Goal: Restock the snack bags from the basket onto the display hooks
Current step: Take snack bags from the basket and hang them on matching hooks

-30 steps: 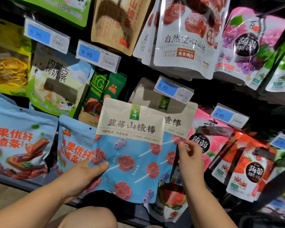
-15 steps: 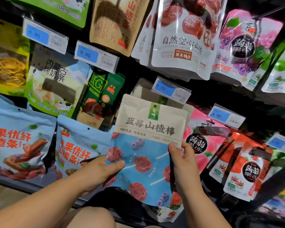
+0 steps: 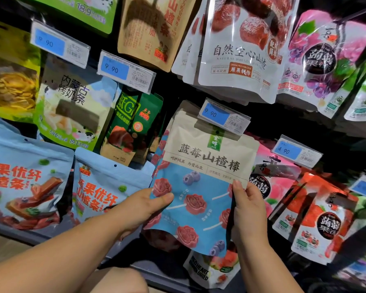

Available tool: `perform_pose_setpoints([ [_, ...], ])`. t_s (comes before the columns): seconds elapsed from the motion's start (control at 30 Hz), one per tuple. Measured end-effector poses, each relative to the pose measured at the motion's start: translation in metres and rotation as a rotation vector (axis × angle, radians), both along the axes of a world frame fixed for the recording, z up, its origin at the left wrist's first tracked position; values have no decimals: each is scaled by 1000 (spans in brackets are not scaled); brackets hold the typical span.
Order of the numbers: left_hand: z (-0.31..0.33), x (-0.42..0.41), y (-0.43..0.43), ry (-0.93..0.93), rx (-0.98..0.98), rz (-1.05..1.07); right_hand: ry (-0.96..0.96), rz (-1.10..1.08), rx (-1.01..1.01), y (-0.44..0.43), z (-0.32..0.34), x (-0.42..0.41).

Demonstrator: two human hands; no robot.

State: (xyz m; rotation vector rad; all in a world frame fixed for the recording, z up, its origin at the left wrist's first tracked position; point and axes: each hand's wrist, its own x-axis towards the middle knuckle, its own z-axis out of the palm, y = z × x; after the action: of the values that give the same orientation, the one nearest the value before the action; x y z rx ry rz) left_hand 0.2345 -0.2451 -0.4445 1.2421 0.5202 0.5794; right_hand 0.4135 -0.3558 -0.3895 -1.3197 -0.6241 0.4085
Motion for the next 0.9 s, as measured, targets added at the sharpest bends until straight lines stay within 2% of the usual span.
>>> perform_pose_setpoints([
  [0.23, 10, 7, 1, -7, 39, 36, -35, -39, -8, 5, 2, 4],
  [0.5, 8, 9, 1, -5, -58, 80, -138, -101, -84, 11, 3, 7],
  [0.9, 15, 6, 0, -37, -84, 88, -134, -86, -72, 15, 10, 8],
])
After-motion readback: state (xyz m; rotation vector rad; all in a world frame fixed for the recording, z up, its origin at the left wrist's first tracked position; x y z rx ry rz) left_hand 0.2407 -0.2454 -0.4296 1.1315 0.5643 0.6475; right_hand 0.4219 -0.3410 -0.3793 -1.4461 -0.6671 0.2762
